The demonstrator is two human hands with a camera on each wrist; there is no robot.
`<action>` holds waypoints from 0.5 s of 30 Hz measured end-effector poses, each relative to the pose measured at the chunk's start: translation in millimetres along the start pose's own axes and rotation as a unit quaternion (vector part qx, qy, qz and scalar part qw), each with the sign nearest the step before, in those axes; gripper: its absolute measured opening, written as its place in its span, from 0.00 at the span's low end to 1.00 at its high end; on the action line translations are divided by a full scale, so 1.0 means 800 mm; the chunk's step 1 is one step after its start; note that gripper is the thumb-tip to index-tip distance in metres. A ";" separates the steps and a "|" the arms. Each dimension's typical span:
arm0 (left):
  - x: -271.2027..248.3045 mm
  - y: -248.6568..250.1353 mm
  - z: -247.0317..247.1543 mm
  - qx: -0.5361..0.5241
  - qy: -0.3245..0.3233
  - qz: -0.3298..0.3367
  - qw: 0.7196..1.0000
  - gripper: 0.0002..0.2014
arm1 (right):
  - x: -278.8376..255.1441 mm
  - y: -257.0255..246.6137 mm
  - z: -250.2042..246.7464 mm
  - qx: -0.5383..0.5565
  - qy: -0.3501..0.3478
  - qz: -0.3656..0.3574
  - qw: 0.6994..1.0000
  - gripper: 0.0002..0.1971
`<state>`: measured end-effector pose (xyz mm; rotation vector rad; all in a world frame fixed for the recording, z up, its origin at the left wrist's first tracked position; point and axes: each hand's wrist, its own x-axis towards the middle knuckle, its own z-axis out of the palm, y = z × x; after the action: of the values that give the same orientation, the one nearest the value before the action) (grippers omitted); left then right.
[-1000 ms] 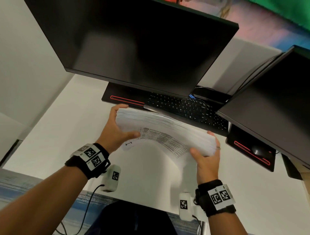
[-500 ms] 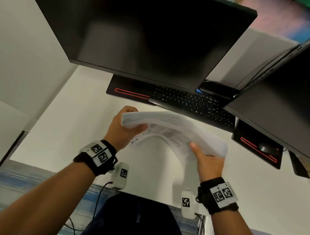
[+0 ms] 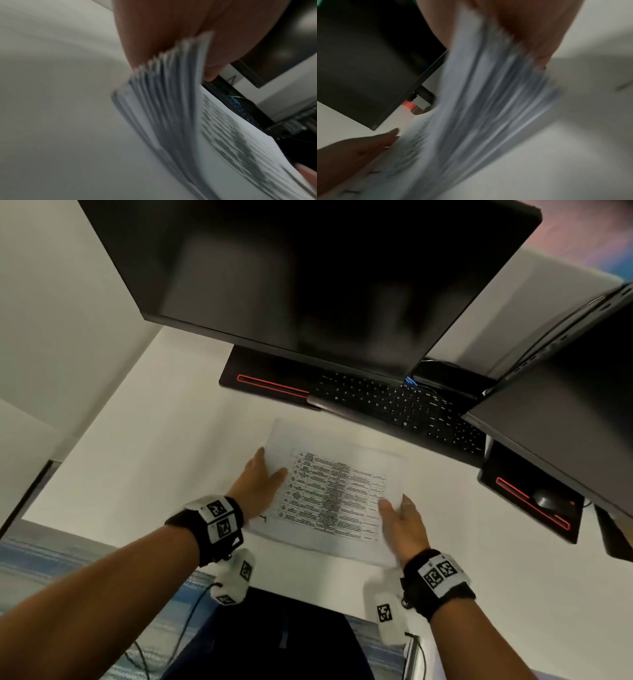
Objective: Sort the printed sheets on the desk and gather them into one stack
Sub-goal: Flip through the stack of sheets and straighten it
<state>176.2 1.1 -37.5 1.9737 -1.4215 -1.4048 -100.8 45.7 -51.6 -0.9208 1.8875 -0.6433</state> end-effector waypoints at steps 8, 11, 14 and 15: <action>0.002 0.027 -0.014 -0.055 0.055 0.027 0.997 0.19 | -0.007 -0.030 -0.016 0.076 0.062 -0.013 0.995 0.09; -0.014 0.063 -0.031 -0.106 0.114 0.136 0.978 0.15 | -0.030 -0.082 -0.038 0.128 0.129 -0.140 0.973 0.13; -0.032 0.075 -0.040 -0.116 0.159 0.231 0.953 0.18 | -0.054 -0.105 -0.054 0.151 0.199 -0.233 0.940 0.15; -0.037 0.069 -0.039 -0.097 0.155 0.240 0.953 0.20 | -0.059 -0.102 -0.051 0.140 0.205 -0.247 0.937 0.15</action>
<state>172.6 -6.6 31.9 1.5062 -1.4248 -0.9294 -95.5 38.3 50.6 -1.1416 1.8481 -1.4661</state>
